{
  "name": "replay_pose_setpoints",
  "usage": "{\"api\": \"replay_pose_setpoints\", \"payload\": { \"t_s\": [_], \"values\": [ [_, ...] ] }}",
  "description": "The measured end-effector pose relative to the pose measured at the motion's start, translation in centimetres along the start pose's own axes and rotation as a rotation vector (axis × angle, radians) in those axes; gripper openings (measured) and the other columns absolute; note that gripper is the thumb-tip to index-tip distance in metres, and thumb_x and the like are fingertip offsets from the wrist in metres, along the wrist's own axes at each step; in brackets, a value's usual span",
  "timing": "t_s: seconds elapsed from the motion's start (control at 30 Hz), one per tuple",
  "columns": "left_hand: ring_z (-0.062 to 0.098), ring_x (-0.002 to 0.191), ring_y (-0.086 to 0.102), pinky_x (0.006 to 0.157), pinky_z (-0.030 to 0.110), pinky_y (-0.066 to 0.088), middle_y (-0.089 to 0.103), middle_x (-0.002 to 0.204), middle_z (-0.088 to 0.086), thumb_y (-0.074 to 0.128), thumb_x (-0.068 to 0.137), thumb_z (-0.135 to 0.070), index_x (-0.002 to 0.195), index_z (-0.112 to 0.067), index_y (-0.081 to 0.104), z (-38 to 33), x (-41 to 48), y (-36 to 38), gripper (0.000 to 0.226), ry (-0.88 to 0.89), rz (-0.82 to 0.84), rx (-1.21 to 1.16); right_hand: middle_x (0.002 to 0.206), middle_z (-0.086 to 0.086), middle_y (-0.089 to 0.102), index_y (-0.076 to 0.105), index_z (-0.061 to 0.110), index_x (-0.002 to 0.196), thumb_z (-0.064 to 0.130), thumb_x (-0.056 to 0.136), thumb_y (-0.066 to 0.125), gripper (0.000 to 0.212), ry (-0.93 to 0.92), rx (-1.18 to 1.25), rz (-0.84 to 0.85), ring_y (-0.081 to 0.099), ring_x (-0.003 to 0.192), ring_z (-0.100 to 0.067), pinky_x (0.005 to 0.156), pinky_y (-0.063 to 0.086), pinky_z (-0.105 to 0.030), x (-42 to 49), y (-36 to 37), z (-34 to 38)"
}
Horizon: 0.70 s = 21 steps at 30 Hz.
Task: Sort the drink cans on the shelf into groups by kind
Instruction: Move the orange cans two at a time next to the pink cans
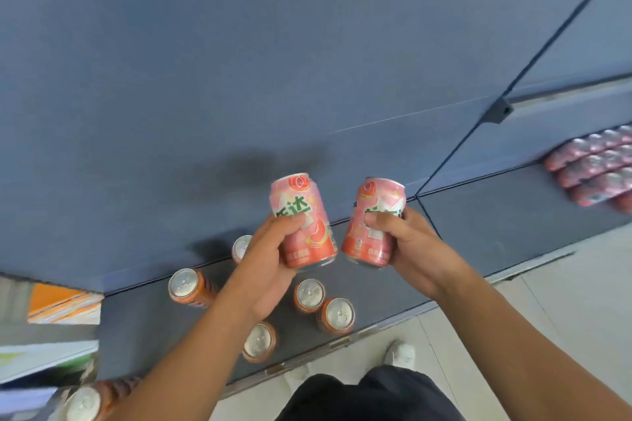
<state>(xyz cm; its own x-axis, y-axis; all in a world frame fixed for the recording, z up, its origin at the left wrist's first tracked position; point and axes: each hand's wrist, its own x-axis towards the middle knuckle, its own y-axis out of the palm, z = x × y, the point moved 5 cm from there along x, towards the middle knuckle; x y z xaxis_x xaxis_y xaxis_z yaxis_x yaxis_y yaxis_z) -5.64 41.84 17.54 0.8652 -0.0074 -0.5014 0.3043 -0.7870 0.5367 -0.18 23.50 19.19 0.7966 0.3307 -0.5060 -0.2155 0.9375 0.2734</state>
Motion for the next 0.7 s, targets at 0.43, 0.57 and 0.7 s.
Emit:
{"api": "replay_pose_setpoints", "payload": {
  "t_s": [0.43, 0.57, 0.7],
  "values": [
    [0.016, 0.103, 0.071, 0.077, 0.025, 0.056, 0.073, 0.112, -0.002, 0.086, 0.061, -0.027, 0.124, -0.025, 0.058, 9.4, 4.8, 22.2, 0.069, 0.146, 0.236, 0.539, 0.100, -0.009, 0.074, 0.064, 0.013, 0.115, 0.037, 0.071, 0.084, 0.054, -0.308, -0.048, -0.397, 0.073, 0.087, -0.022, 0.069, 0.059, -0.033, -7.8, -23.7, 5.4],
    [0.015, 0.100, 0.071, 0.072, 0.021, 0.056, 0.073, 0.111, -0.001, 0.091, 0.063, -0.017, 0.125, -0.021, 0.057, 13.9, 6.3, 29.9, 0.071, 0.141, 0.270, 0.563, 0.100, -0.009, 0.074, 0.064, 0.015, 0.112, 0.026, 0.080, 0.080, 0.038, -0.317, -0.031, -0.473, 0.074, 0.089, -0.024, 0.070, 0.061, -0.032, -10.7, -32.2, 6.7],
    [0.016, 0.103, 0.070, 0.072, 0.021, 0.056, 0.073, 0.113, -0.001, 0.087, 0.063, -0.017, 0.126, -0.020, 0.057, 17.9, 8.0, 36.5, 0.071, 0.131, 0.322, 0.606, 0.097, -0.002, 0.075, 0.064, 0.021, 0.109, 0.026, 0.081, 0.080, 0.033, -0.337, -0.026, -0.550, 0.074, 0.086, -0.019, 0.067, 0.058, -0.025, -13.3, -39.4, 8.0]
  ]
}}
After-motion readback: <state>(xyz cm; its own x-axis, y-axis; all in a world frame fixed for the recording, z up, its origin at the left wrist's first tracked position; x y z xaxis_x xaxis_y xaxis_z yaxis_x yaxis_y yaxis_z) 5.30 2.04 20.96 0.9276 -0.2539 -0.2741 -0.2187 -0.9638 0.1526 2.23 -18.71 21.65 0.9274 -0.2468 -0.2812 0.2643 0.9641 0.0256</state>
